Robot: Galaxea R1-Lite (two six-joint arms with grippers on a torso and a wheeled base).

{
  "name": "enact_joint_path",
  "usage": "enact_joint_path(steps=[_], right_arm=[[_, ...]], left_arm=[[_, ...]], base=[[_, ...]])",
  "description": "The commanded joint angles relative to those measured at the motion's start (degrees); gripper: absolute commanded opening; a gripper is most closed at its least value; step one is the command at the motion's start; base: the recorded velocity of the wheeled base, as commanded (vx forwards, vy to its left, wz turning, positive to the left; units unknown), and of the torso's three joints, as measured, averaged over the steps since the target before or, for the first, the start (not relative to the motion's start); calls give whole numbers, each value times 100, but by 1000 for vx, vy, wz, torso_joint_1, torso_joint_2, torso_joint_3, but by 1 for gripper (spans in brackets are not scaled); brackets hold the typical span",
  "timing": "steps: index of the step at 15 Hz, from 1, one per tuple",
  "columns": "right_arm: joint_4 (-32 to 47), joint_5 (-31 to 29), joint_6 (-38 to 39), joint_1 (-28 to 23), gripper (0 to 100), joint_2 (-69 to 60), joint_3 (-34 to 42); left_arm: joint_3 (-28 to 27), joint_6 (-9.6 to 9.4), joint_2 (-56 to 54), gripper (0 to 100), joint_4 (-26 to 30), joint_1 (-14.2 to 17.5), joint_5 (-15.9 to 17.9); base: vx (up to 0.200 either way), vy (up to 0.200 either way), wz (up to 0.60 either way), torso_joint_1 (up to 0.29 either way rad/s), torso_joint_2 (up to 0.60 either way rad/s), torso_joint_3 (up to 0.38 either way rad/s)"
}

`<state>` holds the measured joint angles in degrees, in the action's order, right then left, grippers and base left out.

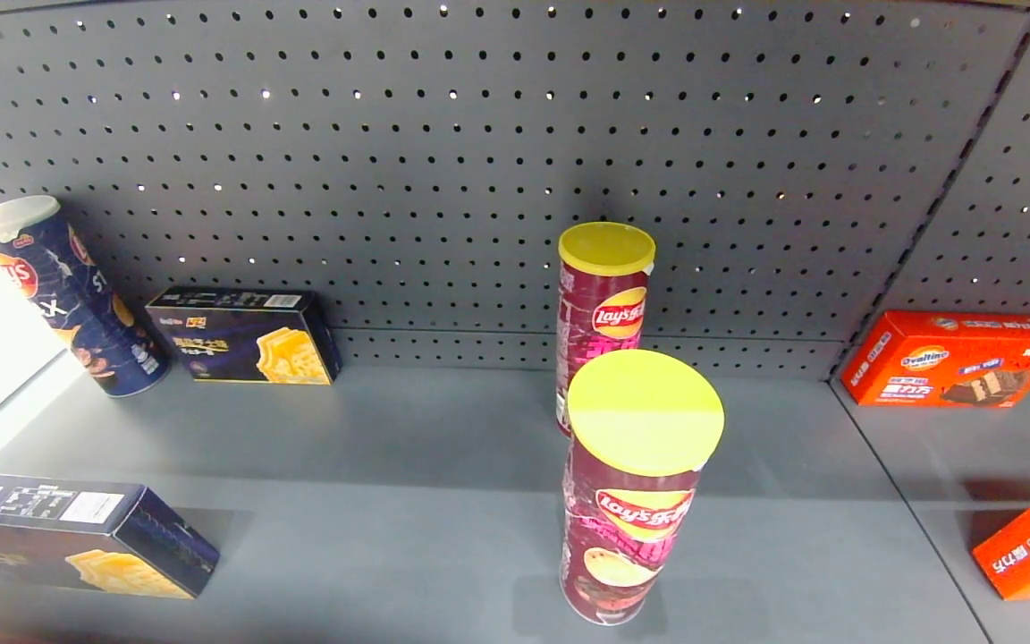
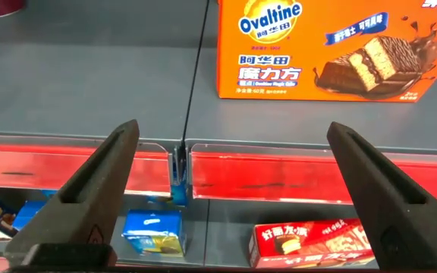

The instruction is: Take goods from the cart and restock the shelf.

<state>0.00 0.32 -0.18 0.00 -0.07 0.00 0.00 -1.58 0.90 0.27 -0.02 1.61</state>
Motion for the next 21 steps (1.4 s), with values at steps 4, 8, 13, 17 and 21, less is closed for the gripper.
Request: enact_joint_path(steps=[4, 8, 13, 17, 21], right_arm=[[0, 3, -8, 0, 100, 7, 0], [0, 3, -8, 0, 100, 7, 0], [0, 3, -8, 0, 100, 7, 0], [0, 3, -8, 0, 100, 7, 0], [0, 3, -8, 0, 100, 7, 0]], left_arm=[[-9, 18, -2, 100, 0, 2, 15], [0, 0, -2, 100, 0, 2, 32], [0, -9, -2, 100, 0, 2, 24], [-9, 18, -2, 100, 0, 2, 24], [-9, 9, -2, 100, 0, 2, 24]], base=[[0, 0, 0, 0, 0, 0], [0, 0, 0, 0, 0, 0], [0, -40, 0, 0, 0, 0], [0, 0, 0, 0, 0, 0], [0, 0, 0, 0, 0, 0]])
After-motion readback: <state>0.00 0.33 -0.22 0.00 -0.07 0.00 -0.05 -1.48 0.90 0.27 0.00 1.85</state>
